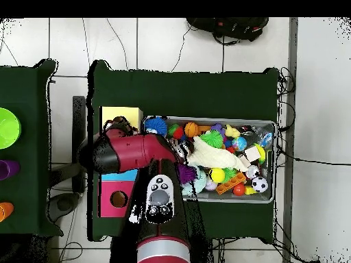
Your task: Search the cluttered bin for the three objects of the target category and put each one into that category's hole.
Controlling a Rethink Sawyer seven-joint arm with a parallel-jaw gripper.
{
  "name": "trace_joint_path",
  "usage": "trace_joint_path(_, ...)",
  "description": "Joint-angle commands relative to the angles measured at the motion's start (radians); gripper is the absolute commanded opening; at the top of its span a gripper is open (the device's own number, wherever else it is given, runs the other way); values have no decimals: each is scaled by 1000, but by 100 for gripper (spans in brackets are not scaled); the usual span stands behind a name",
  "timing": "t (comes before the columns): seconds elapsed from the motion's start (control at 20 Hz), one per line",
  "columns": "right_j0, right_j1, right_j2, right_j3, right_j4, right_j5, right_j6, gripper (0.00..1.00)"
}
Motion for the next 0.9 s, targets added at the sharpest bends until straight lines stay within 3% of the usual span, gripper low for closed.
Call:
trace_joint_path(0.05, -59, -55, 76, 101, -8, 152, -1, 0)
trace_joint_path(0.2, -51, -59, 59, 80, -7, 178, 6, 0)
trace_joint_path(0.25, -53, -59, 61, 75, -8, 188, 7, 100)
trace_joint_path(0.6, -56, -49, 64, 54, -10, 200, 10, 100)
trace_joint_path(0.9, -96, -52, 109, 95, 1, 168, 3, 100)
